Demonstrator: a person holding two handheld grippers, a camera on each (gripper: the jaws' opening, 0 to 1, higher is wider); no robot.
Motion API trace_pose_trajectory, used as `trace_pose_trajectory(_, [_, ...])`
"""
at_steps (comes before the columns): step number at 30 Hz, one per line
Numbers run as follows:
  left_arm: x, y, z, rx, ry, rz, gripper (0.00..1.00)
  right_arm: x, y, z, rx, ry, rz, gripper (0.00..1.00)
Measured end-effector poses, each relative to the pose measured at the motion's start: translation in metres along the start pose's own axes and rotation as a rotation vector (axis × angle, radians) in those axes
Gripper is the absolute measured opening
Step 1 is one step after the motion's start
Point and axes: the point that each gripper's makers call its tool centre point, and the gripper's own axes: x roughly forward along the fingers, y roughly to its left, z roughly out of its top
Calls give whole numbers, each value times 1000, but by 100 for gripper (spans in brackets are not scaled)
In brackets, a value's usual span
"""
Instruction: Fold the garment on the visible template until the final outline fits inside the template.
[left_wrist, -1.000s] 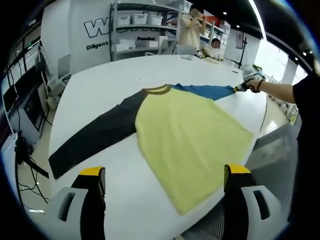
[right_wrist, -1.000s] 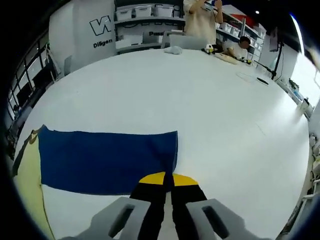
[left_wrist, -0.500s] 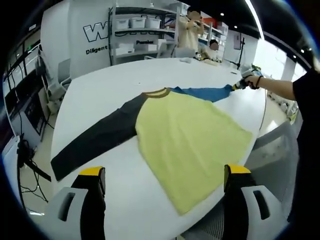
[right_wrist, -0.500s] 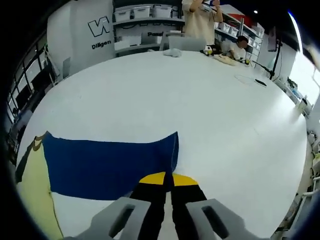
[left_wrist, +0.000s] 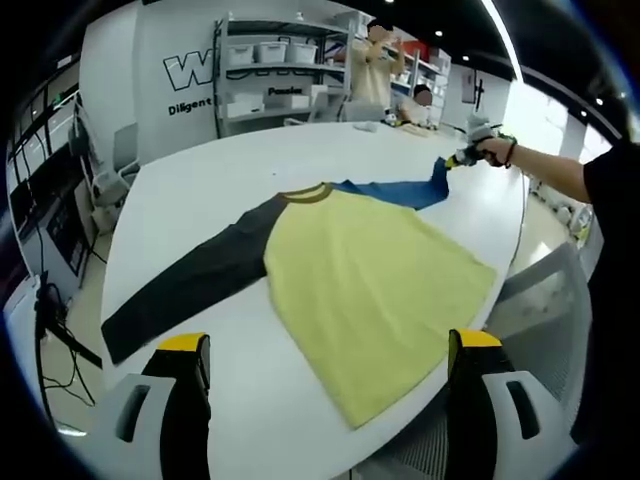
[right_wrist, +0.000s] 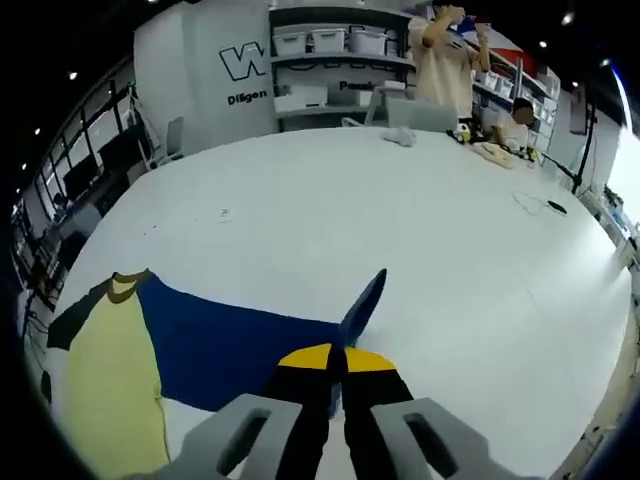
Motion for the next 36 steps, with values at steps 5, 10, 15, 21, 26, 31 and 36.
trace_pose_trajectory(5, [-4,2,-1,-4,-8,3,99,-2,39,12,-23,-30,77,0])
trace_pose_trajectory(10, [-4,2,-5,9,12,5,99,-3,86,15,-17,-40,139,0])
trace_pose_trajectory(15, [-4,1,-2,-8,1,-6,99,0,136,15,-11,-34,218,0])
trace_pose_trajectory(21, [-3,-5,-2,-13,0,-36,99,-1,202,19,-45,-40,357,0])
trace_pose_trajectory(26, [-2,-10,1,10,-15,-49,99,-6,239,22,-77,-42,407,0])
trace_pose_trajectory(31, [0,-15,3,3,-23,-70,99,-13,265,27,-99,-54,441,0])
trace_pose_trajectory(36, [-1,-15,3,16,-15,-71,99,-22,295,29,-124,-69,481,0])
